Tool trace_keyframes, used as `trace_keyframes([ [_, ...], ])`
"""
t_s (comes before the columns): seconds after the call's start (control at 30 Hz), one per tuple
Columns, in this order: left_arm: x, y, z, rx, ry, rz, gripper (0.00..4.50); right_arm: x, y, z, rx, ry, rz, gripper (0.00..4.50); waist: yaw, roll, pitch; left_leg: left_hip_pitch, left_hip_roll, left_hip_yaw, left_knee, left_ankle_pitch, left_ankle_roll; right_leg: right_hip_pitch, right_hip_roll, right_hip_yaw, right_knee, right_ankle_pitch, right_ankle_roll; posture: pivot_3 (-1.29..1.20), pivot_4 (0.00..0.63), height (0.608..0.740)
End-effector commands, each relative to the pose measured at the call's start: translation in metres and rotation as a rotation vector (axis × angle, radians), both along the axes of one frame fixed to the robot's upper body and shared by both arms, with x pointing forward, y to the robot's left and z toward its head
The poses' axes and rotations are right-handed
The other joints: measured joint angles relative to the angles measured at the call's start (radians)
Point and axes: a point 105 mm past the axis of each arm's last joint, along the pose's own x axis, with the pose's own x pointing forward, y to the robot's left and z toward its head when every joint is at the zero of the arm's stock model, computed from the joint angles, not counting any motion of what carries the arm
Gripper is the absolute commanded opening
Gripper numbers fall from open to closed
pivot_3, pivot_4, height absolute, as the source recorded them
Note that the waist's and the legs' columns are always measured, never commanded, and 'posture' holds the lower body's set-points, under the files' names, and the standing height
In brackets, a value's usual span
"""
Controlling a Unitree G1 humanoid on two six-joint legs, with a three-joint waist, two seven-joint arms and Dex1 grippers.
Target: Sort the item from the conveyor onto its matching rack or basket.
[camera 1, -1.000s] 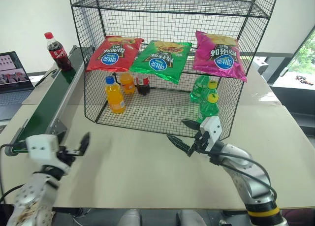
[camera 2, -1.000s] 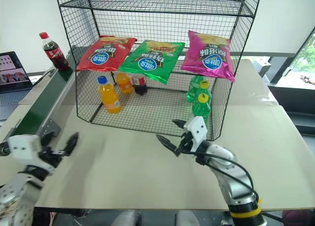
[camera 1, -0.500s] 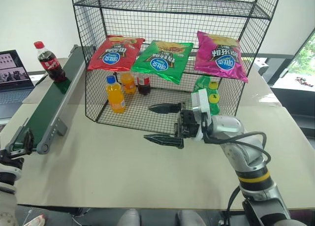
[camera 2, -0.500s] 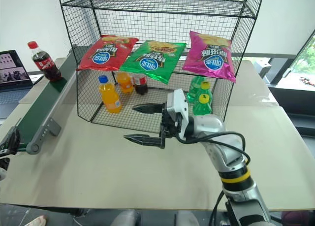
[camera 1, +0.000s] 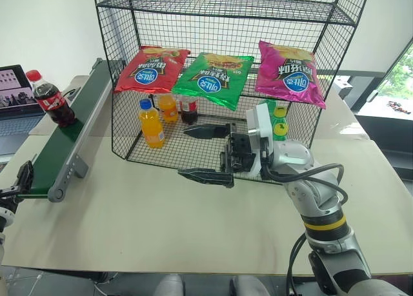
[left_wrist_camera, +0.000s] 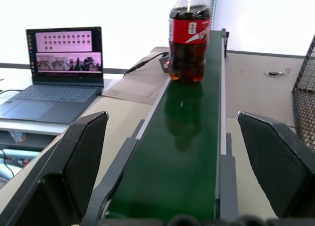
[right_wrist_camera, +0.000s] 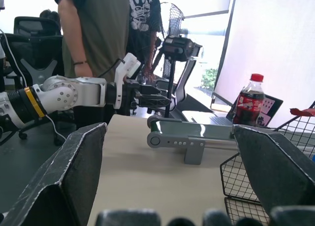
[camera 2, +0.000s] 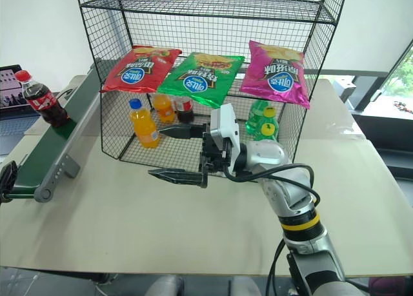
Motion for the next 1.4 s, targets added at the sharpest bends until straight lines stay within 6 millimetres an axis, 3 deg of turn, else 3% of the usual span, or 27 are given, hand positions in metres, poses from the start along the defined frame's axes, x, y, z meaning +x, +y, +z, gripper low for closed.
trace_keyframes([
  [0.03, 0.001, 0.006, 0.015, 0.049, -0.027, 0.008, 4.47, -0.009, 0.002, 0.015, 0.03, -0.055, 0.026, 4.5, -0.001, 0.0, 0.0, 0.0, 0.0, 0.0, 0.0, 0.0, 0.0, 0.0, 0.0, 0.0, 0.0, 0.0, 0.0, 0.0, 0.15, 0.738],
  [0.93, 0.018, 0.023, 0.02, 0.067, -0.003, 0.031, 4.47, -0.008, 0.001, 0.022, 0.037, -0.053, -0.023, 4.5, -0.001, 0.001, 0.001, 0.0, 0.0, 0.0, -0.002, 0.0, 0.0, -0.001, 0.0, 0.0, 0.0, 0.0, 0.0, 0.0, 0.15, 0.738],
  [1.1, 0.018, 0.029, 0.007, 0.017, 0.023, 0.021, 3.01, -0.008, -0.001, 0.021, 0.037, -0.045, -0.035, 4.5, -0.001, 0.002, 0.001, 0.0, 0.0, 0.0, -0.002, 0.0, 0.0, -0.001, 0.0, 0.0, 0.0, 0.0, 0.0, 0.0, 0.15, 0.738],
  [1.4, 0.019, 0.021, 0.015, 0.023, -0.003, -0.012, 2.95, -0.007, -0.003, 0.019, 0.033, -0.046, -0.055, 4.5, 0.0, 0.003, 0.001, 0.001, 0.0, 0.0, -0.002, 0.0, 0.0, -0.001, 0.0, 0.0, 0.001, 0.0, 0.0, 0.0, 0.15, 0.738],
])
